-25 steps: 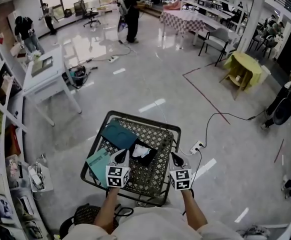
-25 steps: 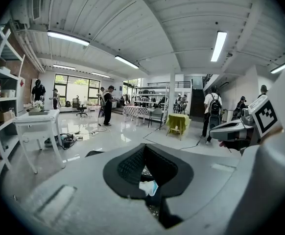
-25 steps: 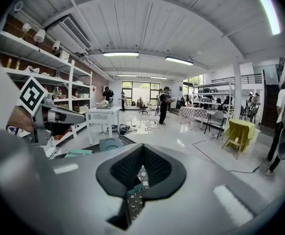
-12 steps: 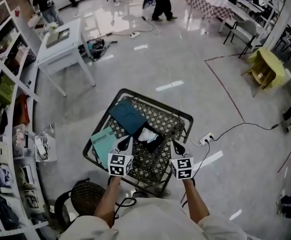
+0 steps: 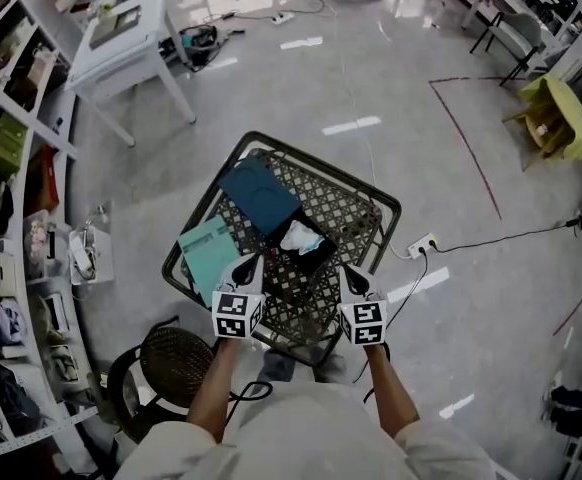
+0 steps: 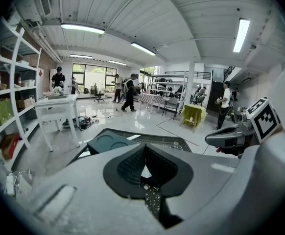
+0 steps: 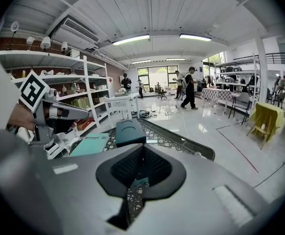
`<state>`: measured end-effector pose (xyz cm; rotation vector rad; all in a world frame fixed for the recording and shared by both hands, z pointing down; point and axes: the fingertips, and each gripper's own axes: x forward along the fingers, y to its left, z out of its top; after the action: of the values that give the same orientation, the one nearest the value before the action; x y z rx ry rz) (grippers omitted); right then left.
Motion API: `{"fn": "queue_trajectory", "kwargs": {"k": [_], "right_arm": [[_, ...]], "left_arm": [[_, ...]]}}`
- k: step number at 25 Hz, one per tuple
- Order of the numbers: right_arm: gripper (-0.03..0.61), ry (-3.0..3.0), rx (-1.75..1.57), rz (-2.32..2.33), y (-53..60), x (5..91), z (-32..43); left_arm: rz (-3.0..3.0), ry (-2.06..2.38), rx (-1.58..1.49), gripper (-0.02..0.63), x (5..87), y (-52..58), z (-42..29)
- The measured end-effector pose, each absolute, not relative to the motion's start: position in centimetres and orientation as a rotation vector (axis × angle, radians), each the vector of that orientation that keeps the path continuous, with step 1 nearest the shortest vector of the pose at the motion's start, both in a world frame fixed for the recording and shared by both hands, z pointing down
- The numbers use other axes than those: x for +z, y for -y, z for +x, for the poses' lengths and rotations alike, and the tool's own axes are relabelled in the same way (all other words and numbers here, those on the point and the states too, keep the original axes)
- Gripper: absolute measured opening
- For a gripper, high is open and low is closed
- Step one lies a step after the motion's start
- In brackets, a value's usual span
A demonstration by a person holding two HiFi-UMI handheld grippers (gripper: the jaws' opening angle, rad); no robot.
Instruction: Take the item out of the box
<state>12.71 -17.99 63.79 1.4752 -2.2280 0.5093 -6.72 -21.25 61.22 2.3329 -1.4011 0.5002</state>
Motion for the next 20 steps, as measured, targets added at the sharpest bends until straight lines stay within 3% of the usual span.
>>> {"fn": "queue_trajectory", "kwargs": {"k": [20], "right_arm": [[-0.002,2.119,0.567,1.318,14.3,71.4,10.9]], "left_arm": [[2.177,1.36,0.552,0.006,68.9,17.6,-8.7]]}}
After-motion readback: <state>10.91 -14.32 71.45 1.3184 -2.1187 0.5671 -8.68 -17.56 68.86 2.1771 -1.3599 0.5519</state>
